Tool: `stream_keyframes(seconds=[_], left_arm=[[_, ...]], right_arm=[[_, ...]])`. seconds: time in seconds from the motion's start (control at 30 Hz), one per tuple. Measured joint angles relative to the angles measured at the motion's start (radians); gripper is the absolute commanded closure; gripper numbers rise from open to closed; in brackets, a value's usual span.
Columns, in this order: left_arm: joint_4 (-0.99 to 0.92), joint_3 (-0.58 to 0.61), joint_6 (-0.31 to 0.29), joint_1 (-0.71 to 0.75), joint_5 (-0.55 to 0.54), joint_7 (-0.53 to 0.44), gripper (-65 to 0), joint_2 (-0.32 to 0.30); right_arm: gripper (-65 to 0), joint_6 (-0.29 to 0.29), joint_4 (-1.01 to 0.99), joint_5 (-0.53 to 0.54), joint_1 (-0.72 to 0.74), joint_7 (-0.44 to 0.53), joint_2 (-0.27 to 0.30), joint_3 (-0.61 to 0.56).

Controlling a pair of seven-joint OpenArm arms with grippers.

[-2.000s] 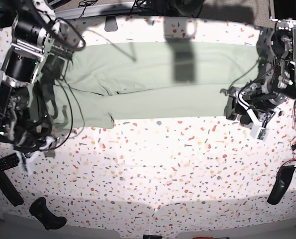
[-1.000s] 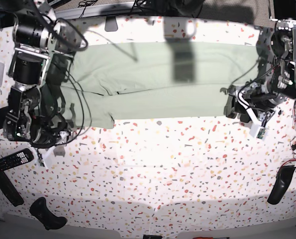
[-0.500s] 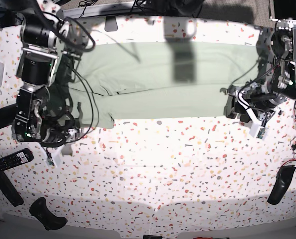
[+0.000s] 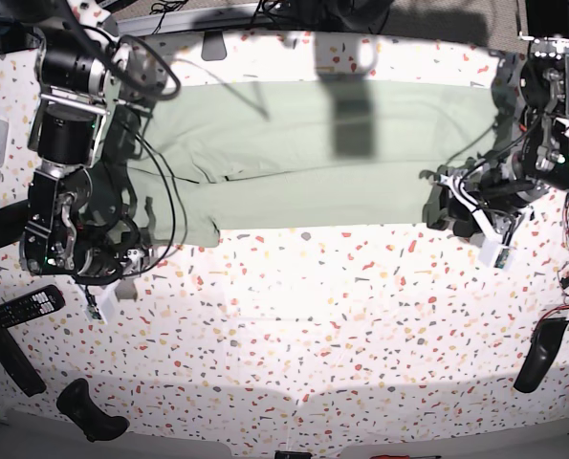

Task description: Fold the T-shirt properly

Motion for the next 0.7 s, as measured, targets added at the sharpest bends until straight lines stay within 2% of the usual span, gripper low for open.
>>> stream_keyframes(seconds=[0.17,0.3,0.7], left_arm=[[0.0,0.0,0.0,0.0,0.0,0.0,-26.7,0.0],[0.0,0.0,0.0,0.0,0.0,0.0,-26.7,0.0],[0.0,0.0,0.0,0.0,0.0,0.0,-26.7,0.0]], right_arm=[[-32.1,0.0,0.0,0.0,0.0,0.026,0.0,0.0],[-32.1,0.002,0.0,-0.048,0.0,0.041,0.0,0.0],[-32.0,0.003,0.001,-0.048,-0.056,0.075,0.0,0.0]])
